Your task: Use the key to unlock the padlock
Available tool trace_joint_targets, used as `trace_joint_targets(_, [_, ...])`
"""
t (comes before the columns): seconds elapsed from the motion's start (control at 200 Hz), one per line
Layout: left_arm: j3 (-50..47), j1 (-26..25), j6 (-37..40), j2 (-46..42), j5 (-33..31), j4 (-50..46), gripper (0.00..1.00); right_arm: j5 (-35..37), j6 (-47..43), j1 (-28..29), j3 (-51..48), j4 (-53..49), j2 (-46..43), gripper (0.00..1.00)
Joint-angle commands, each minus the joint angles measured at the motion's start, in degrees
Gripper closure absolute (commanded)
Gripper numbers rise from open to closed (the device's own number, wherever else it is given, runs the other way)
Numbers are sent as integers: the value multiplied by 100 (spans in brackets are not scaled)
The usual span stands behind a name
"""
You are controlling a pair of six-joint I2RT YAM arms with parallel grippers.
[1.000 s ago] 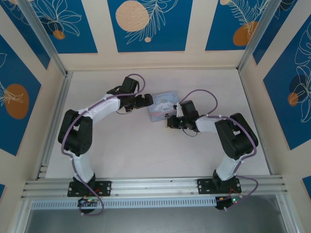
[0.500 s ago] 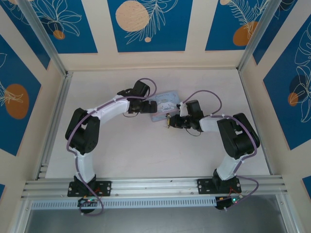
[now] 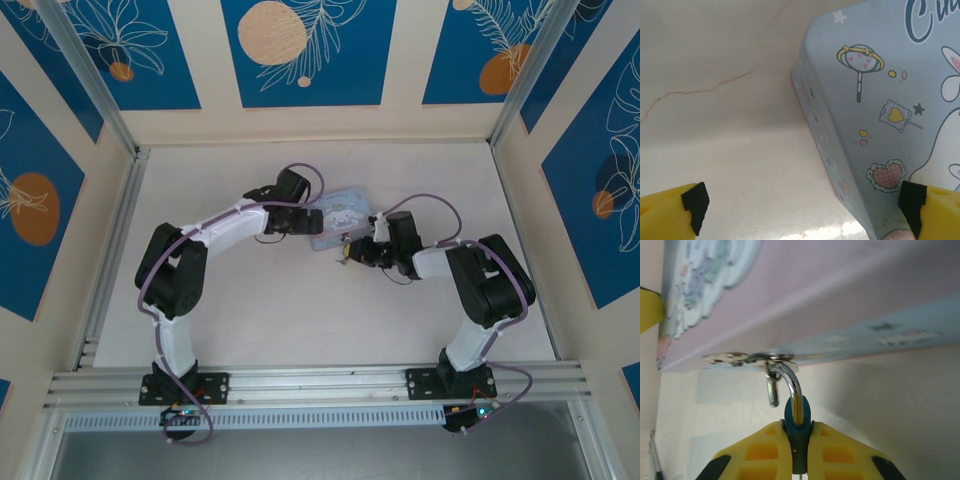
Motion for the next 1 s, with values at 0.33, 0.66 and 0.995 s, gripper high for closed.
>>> trace_joint_targets(0.33, [-407, -46, -234, 215, 162, 82, 0, -162, 1831, 66, -437, 449, 628, 100])
trace_joint_targets(0.66, [-478, -53, -304, 242, 227, 129, 0, 230, 2457, 264, -507, 907, 623, 100])
trace_joint_targets(0.995, [-434, -58, -286, 314, 225, 6, 2, 636, 2744, 234, -393, 1032, 542, 100])
